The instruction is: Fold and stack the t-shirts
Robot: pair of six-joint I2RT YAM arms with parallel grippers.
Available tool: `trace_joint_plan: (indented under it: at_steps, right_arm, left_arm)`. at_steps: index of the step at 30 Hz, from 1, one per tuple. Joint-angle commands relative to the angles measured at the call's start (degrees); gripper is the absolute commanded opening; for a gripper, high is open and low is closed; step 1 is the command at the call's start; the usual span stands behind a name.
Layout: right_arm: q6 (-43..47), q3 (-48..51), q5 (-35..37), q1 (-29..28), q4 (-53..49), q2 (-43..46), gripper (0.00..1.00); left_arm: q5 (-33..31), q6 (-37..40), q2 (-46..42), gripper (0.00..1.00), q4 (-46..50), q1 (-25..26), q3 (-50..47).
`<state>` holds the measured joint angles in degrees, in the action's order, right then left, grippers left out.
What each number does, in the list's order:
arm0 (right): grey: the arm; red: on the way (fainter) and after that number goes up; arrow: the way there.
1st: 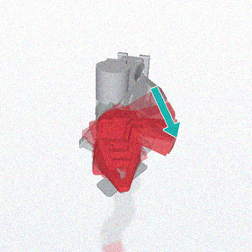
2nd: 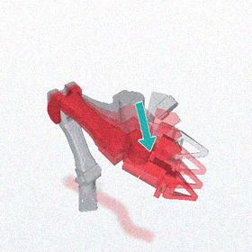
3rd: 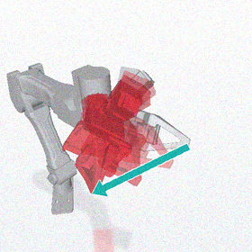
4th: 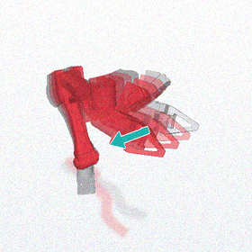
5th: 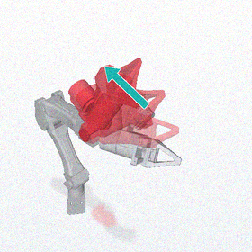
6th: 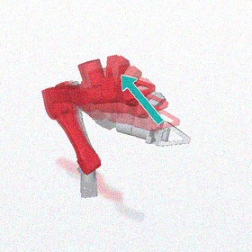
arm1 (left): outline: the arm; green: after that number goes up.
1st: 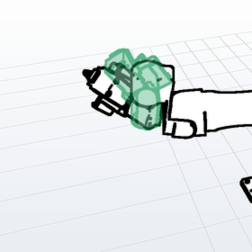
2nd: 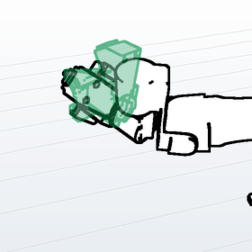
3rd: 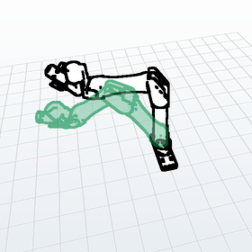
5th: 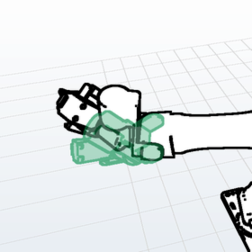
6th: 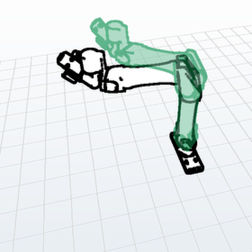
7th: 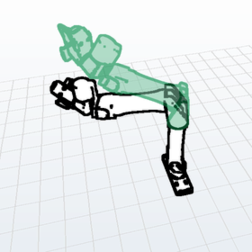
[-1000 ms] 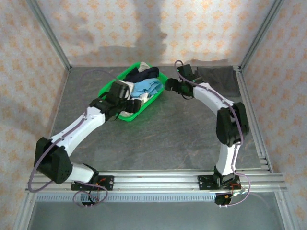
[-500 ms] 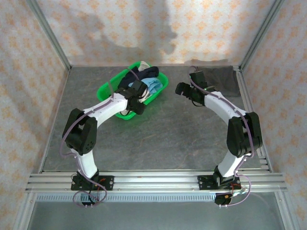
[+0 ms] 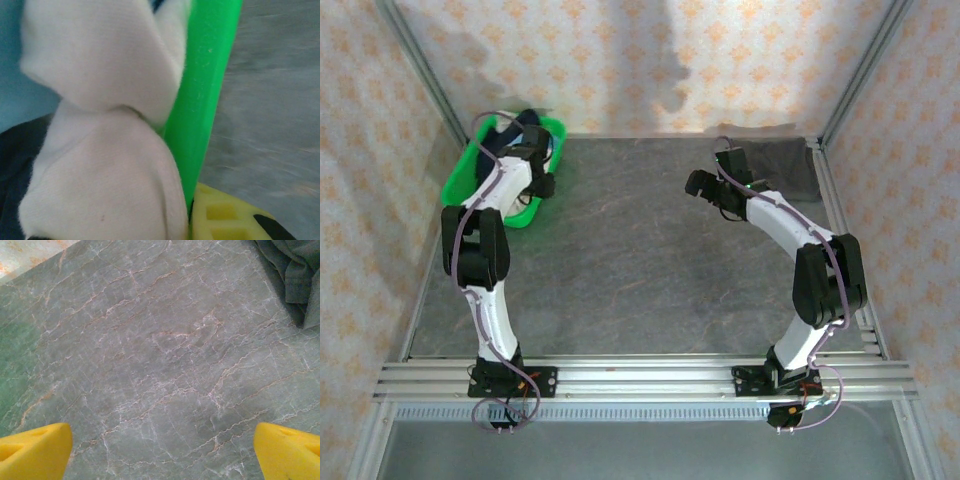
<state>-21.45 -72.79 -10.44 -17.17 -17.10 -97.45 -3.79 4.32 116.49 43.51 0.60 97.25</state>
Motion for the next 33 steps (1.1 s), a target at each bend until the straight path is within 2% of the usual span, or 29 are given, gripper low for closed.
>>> trace_joint_plan:
  at_steps: [1, 3, 4, 5, 6, 8, 9, 12, 13, 18, 20, 22, 23, 27, 33]
  right_arm:
    - [-1.0, 0.3, 0.9, 0.5, 1.1, -0.2, 0.93]
    - [-0.9, 0.2, 1.0, 0.5, 0.8, -0.3, 0.94]
    - [-0.7, 0.1, 1.2, 0.5, 0.4, -0.3, 0.93]
    - [-0.5, -0.1, 1.4, 0.5, 0.1, 0.0, 0.94]
    - [-0.3, 0.0, 1.8, 0.5, -0.1, 0.2, 0.94]
    - [-0.1, 0.1, 2.5, 0.5, -0.3, 0.7, 0.94]
    - [-0.1, 0.1, 2.6, 0.5, -0.4, 0.9, 0.93]
    - [0.0, 0.4, 1.7, 0.5, 0.0, 1.5, 0.93]
    - [0.0, 0.7, 1.2, 0.5, 0.4, 1.7, 0.93]
    - [0.6, 2.2, -0.6, -0.4, 3.0, 2.7, 0.89]
    - [1.2, 2.0, -1.1, -1.4, 3.4, 2.4, 0.87]
    - [1.9, 1.5, -1.1, -2.5, 3.3, 2.0, 0.86]
    - [2.2, 1.3, -1.1, -2.8, 3.3, 1.9, 0.85]
    - [2.9, 0.6, -1.3, -3.9, 3.1, 1.5, 0.81]
    - [4.3, 0.4, -0.1, -4.3, 1.6, 2.6, 0.77]
  left_arm:
    - [-1.2, -1.8, 1.8, 0.18, 4.8, -0.5, 3.9]
    - [-3.8, -2.1, 3.1, 0.18, 5.9, -0.8, 5.4]
    - [-4.9, -2.4, 3.4, 0.22, 6.5, -1.0, 6.1]
    - [-5.7, -3.1, 3.6, 0.34, 7.1, -1.3, 6.8]
    - [-5.4, -4.0, 3.5, 0.37, 7.5, -1.6, 7.5]
    - [-3.0, -4.7, 2.8, 0.43, 8.0, -1.6, 8.7]
    - [-2.2, -5.4, 2.1, 0.51, 7.8, -1.6, 9.2]
    - [0.3, -6.9, -0.2, 0.58, 6.8, -1.6, 10.5]
    - [1.1, -7.7, -1.4, 0.68, 5.8, -1.6, 10.6]
    - [5.9, -14.7, -2.5, 0.79, 1.4, -5.6, 12.2]
    - [6.4, -18.1, 0.7, 0.78, 1.7, -8.0, 15.6]
    - [7.9, -19.8, 5.4, 0.72, 4.0, -9.7, 20.7]
    - [9.2, -20.2, 8.0, 0.67, 5.5, -10.2, 23.9]
    - [10.8, -20.5, 14.1, 0.59, 8.4, -10.3, 31.1]
    - [11.7, -19.5, 15.8, 0.28, 10.2, -10.3, 34.9]
